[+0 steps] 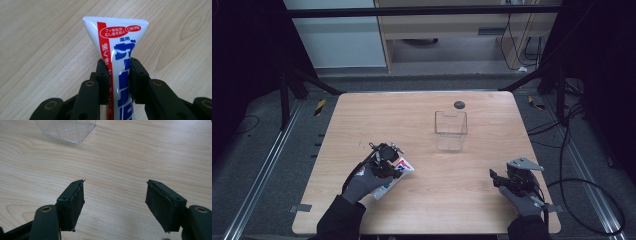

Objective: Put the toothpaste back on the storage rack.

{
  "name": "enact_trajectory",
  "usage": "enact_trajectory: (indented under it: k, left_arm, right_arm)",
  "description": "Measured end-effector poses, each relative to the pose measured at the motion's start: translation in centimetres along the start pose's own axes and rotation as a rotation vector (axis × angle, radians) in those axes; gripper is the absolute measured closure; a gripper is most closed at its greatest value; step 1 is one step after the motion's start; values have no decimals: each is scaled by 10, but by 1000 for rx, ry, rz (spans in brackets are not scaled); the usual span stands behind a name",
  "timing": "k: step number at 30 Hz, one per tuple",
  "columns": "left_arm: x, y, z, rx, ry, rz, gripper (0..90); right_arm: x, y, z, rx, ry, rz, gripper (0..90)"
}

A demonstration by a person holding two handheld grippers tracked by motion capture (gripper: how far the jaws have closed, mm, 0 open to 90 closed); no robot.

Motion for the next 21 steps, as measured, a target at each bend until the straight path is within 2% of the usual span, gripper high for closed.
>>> enact_trajectory:
  k: [2, 3, 4, 8, 10, 11, 13, 16, 21]
  left_arm:
    - [-1, 5, 1, -19, 0, 0, 724]
    - [-2, 14, 3, -53, -5, 2, 725]
    - [-2, 14, 3, -53, -5, 2, 726]
    - [-3, 34, 8, -138, -16, 27, 728]
    - [-4, 41, 11, -180, -20, 43, 729]
    - [-4, 47, 13, -220, -22, 58, 728]
    - [-3, 50, 14, -231, -31, 68, 728]
    - [-3, 58, 19, -300, -29, 106, 729]
    - [-3, 70, 27, -397, -50, 159, 730]
  right_arm:
    - [0, 0, 0, 0, 0, -1, 308]
    - [0, 0, 0, 1, 5, -2, 308]
    - [0, 0, 0, 1, 5, -1, 308]
    - [0, -1, 0, 1, 5, -2, 308]
    - [0, -1, 0, 0, 4, -4, 308]
    - [0, -1, 0, 0, 3, -4, 308]
    - [0, -1, 0, -1, 3, -5, 308]
    - [0, 0, 0, -2, 1, -7, 308]
    - [1, -1, 1, -4, 4, -10, 307]
Point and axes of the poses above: each handheld gripper's, and its own axes: y roughly backward along the jaws, z roughly out of its top, x roughly to its left, the point moved 7 cm from there along -y, roughly forward along the jaws, and after that the axes turned 10 degrees about -z, right-handed, at the moved point
